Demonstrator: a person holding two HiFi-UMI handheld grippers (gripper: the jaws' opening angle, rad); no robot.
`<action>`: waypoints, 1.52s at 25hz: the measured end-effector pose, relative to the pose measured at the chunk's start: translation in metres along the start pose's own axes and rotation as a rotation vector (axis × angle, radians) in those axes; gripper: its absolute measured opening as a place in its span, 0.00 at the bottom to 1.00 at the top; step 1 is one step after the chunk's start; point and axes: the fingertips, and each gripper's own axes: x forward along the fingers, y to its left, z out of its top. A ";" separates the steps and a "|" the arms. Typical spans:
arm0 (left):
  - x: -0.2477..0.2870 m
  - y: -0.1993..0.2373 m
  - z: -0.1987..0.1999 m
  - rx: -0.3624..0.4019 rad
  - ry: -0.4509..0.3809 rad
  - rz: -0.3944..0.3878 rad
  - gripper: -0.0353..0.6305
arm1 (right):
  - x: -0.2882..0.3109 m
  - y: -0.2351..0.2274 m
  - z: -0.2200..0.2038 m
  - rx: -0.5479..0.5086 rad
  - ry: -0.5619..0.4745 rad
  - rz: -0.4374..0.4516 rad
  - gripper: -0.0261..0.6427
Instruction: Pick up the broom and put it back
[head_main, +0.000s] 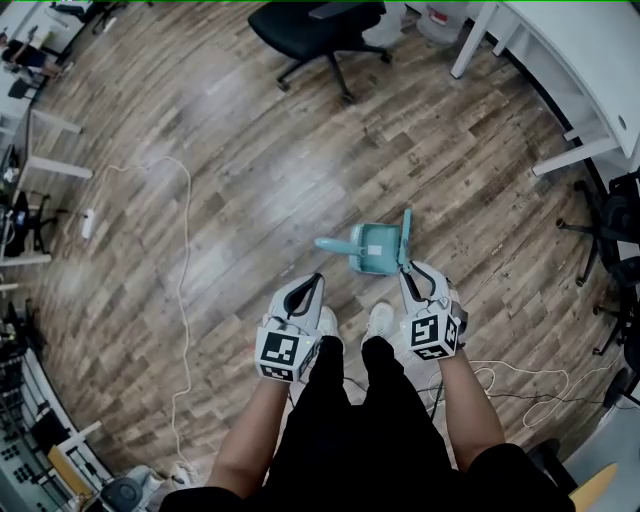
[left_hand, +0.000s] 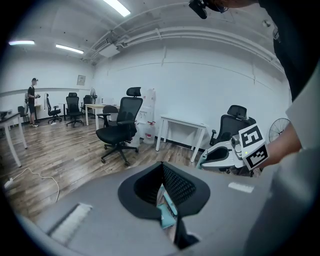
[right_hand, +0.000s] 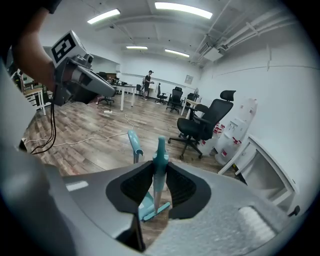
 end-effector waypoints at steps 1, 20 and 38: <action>0.000 0.000 -0.003 -0.002 0.004 0.001 0.08 | 0.004 0.003 -0.003 0.006 0.007 0.001 0.18; -0.006 0.004 -0.025 -0.028 0.041 0.018 0.08 | 0.050 0.034 0.016 0.026 -0.032 0.088 0.17; -0.019 0.023 -0.033 -0.058 0.045 0.064 0.08 | 0.075 0.054 0.034 -0.011 -0.011 0.149 0.17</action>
